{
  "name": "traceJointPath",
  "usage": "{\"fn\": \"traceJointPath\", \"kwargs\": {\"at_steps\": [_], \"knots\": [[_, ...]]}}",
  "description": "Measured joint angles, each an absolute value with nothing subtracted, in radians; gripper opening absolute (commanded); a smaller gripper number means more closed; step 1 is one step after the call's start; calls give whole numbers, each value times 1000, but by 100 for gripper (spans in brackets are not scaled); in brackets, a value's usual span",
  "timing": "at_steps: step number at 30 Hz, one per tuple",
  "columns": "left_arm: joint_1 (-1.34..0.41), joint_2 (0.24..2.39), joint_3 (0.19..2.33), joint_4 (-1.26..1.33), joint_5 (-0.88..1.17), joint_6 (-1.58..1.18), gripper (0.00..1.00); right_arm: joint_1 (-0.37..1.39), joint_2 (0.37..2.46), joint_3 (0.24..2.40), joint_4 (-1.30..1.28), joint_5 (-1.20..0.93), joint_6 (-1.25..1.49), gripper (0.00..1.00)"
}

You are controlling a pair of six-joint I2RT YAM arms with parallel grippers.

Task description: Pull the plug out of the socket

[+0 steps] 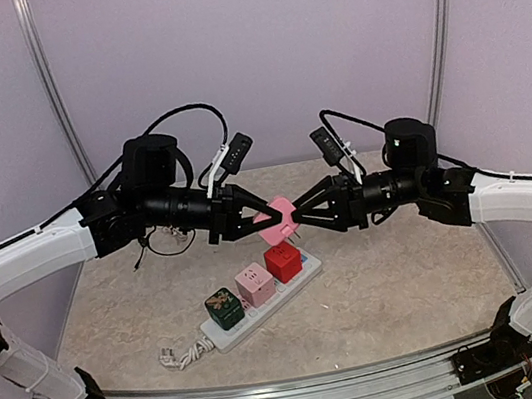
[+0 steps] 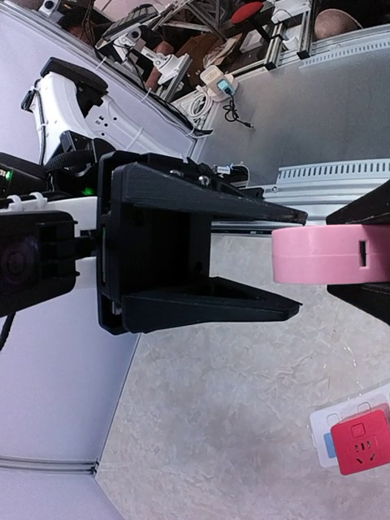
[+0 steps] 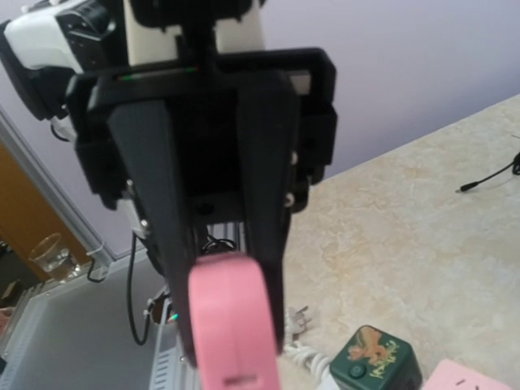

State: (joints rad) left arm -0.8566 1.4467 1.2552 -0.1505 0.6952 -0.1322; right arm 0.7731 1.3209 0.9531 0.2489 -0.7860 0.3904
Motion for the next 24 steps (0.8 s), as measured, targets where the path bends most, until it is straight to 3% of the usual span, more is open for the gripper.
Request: {"fn": "traceJointPath", "kwargs": {"at_steps": [4, 7, 10, 14, 20, 24], "knots": [[-859, 1450, 1255, -151, 699, -129, 2, 773, 1325, 953, 259, -799, 399, 18], [-859, 1451, 1256, -154, 705, -133, 20, 773, 1325, 953, 267, -819, 395, 7], [-859, 1451, 1258, -157, 706, -131, 36, 773, 1325, 953, 269, -829, 387, 4], [-845, 1449, 1258, -160, 699, -128, 38, 773, 1325, 953, 265, -826, 387, 2], [-803, 1407, 1247, -165, 699, -130, 33, 773, 1325, 953, 255, -815, 387, 2], [-797, 1393, 1247, -165, 699, -130, 36, 773, 1325, 953, 253, -815, 387, 2]]}}
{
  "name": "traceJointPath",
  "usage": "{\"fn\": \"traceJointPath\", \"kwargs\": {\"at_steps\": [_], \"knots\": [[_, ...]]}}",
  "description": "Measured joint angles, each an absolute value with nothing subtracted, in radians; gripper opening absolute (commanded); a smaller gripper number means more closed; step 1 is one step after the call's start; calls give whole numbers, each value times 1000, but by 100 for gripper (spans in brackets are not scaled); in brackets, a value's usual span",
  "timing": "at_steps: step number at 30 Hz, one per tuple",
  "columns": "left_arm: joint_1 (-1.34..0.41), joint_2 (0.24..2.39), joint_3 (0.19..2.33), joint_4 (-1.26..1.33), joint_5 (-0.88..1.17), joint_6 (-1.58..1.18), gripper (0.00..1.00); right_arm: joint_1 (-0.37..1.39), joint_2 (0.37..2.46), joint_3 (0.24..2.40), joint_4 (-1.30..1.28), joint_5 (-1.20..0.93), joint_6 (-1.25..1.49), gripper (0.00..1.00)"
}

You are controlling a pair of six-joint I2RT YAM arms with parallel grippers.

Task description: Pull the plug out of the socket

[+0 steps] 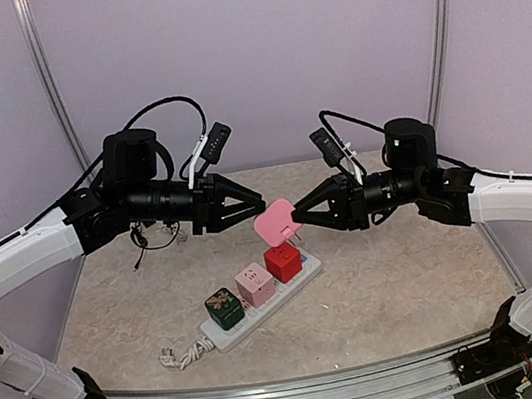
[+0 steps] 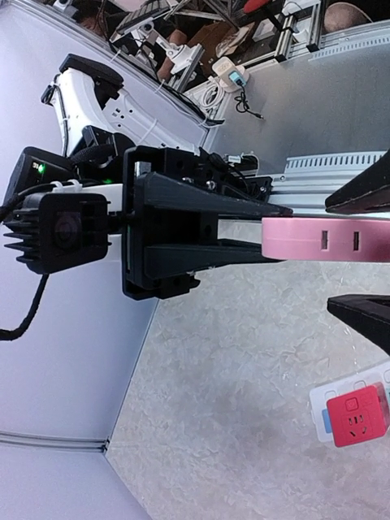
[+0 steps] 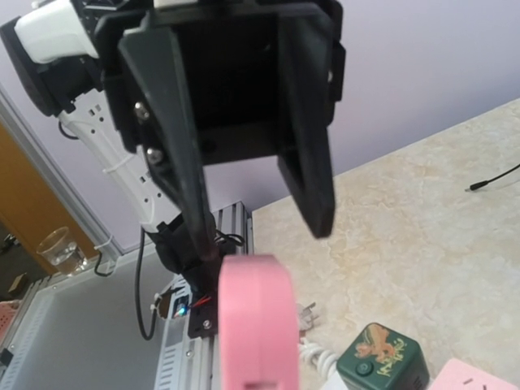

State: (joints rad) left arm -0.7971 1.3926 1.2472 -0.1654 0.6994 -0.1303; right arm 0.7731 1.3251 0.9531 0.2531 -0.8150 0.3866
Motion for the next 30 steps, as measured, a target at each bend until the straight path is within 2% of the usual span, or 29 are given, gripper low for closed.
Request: {"fn": "traceJointPath", "kwargs": {"at_steps": [6, 11, 15, 22, 24, 26, 28, 29, 30], "knots": [[-798, 1394, 1232, -168, 705, -129, 43, 773, 1325, 953, 252, -815, 387, 2], [-799, 1395, 1228, -174, 709, -129, 34, 773, 1325, 953, 251, -815, 387, 1], [-802, 1397, 1228, -174, 723, -128, 34, 773, 1325, 953, 251, -815, 387, 2], [-811, 1412, 1228, -180, 754, -123, 10, 773, 1325, 953, 250, -816, 387, 2], [-810, 1413, 1228, -182, 761, -124, 5, 773, 1325, 953, 249, -821, 387, 4], [-810, 1413, 1228, -183, 762, -122, 0, 773, 1325, 953, 249, -822, 386, 34], [-810, 1413, 1228, -183, 760, -123, 0, 773, 1325, 953, 245, -818, 395, 64], [-810, 1413, 1228, -183, 759, -123, 0, 773, 1325, 953, 245, -810, 392, 76], [-810, 1414, 1227, -183, 753, -123, 0, 772, 1325, 953, 244, -802, 393, 83]]}}
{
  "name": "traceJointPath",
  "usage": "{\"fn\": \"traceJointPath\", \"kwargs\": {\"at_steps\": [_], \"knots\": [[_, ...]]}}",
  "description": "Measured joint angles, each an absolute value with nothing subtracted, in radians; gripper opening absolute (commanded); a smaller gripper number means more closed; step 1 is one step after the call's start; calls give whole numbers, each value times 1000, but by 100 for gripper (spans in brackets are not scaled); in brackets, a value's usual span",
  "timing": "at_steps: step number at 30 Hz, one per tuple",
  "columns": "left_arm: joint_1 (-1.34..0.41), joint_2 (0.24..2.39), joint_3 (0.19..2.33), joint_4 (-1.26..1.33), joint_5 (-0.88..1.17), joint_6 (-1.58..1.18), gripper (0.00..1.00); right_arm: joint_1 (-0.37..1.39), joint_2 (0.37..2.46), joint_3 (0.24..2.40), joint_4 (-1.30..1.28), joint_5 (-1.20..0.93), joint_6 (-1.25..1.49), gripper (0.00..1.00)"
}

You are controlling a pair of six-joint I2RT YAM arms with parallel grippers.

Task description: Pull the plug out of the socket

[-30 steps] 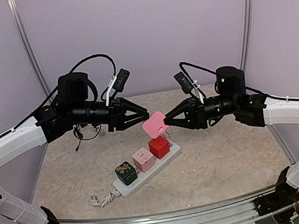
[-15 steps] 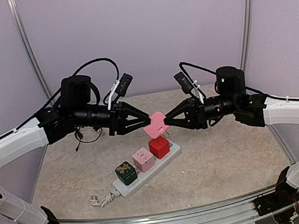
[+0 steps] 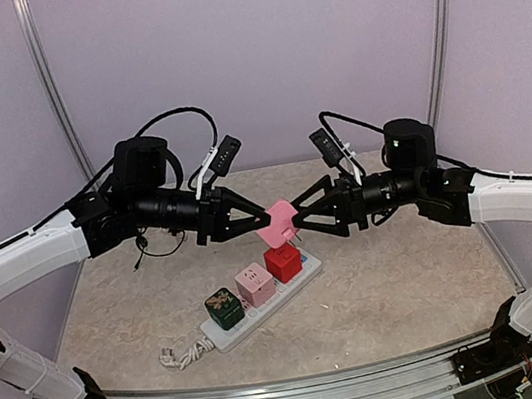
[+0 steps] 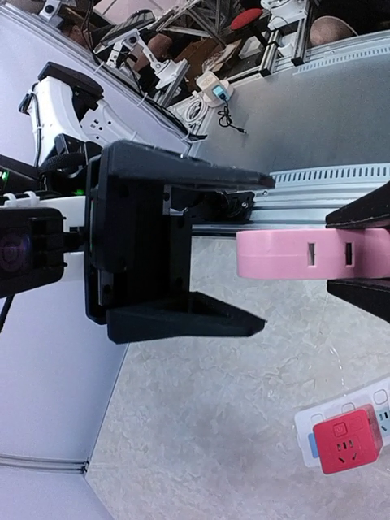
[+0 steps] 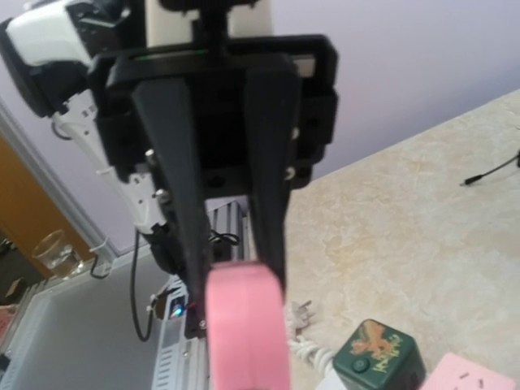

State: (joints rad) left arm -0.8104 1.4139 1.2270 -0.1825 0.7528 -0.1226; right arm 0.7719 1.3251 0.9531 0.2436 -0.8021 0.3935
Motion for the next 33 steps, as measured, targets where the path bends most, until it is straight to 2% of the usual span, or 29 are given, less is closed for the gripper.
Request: {"fn": "traceJointPath", "kwargs": {"at_steps": [2, 9, 12, 14, 22, 33], "knots": [[-810, 1414, 1224, -182, 736, -126, 0, 768, 1324, 953, 238, -781, 399, 87], [-804, 1392, 1188, -169, 523, -158, 0, 744, 1269, 951, 213, -665, 442, 85], [-804, 1361, 1176, -153, 426, -183, 0, 744, 1263, 939, 242, -648, 498, 92], [-804, 1338, 1165, -133, 381, -202, 0, 744, 1266, 910, 286, -640, 558, 92], [-827, 1304, 1119, -67, 265, -263, 0, 757, 1313, 848, 425, -601, 749, 92], [-862, 1315, 1119, -34, 212, -285, 0, 783, 1366, 848, 532, -596, 838, 87]]}}
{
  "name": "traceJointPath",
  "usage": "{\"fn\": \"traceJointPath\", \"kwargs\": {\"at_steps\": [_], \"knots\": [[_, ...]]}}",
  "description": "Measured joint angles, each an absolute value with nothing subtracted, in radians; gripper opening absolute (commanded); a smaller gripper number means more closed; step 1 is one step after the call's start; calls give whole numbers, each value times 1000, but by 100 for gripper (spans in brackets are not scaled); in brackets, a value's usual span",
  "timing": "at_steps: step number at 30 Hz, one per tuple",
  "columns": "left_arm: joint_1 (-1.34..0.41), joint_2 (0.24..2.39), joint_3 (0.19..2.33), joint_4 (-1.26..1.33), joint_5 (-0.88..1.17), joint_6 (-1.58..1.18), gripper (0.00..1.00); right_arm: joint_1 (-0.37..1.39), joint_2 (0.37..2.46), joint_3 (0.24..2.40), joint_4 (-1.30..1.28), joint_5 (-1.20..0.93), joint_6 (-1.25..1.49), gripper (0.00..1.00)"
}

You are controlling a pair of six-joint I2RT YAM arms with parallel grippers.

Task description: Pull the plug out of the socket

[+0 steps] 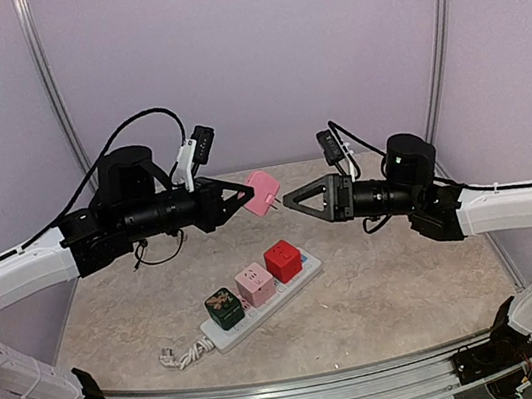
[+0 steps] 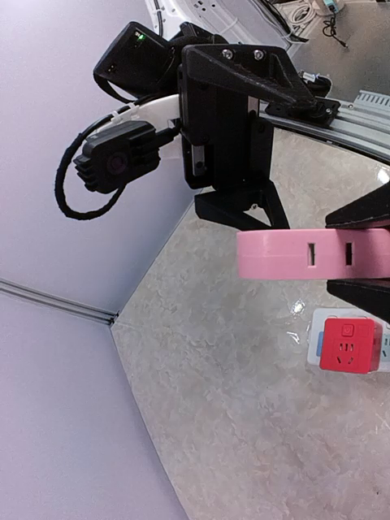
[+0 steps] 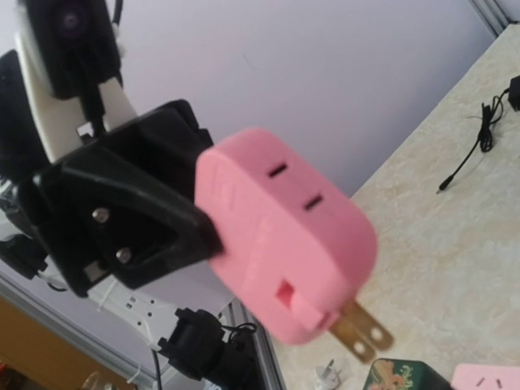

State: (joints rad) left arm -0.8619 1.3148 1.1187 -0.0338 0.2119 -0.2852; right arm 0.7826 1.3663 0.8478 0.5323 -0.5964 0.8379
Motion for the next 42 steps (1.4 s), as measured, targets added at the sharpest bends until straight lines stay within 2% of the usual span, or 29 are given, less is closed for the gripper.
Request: {"fn": "traceJointPath", "kwargs": {"at_steps": [18, 27, 35, 42], "knots": [[-890, 1357, 1119, -30, 196, -280, 0, 807, 1433, 857, 605, -624, 885, 79], [-892, 1371, 1119, 4, 278, -281, 0, 808, 1455, 857, 660, -653, 907, 75], [-892, 1371, 1119, 39, 336, -288, 0, 807, 1455, 857, 720, -677, 913, 55], [-849, 1369, 1118, 68, 436, -342, 0, 806, 1455, 857, 755, -699, 915, 49]]}}
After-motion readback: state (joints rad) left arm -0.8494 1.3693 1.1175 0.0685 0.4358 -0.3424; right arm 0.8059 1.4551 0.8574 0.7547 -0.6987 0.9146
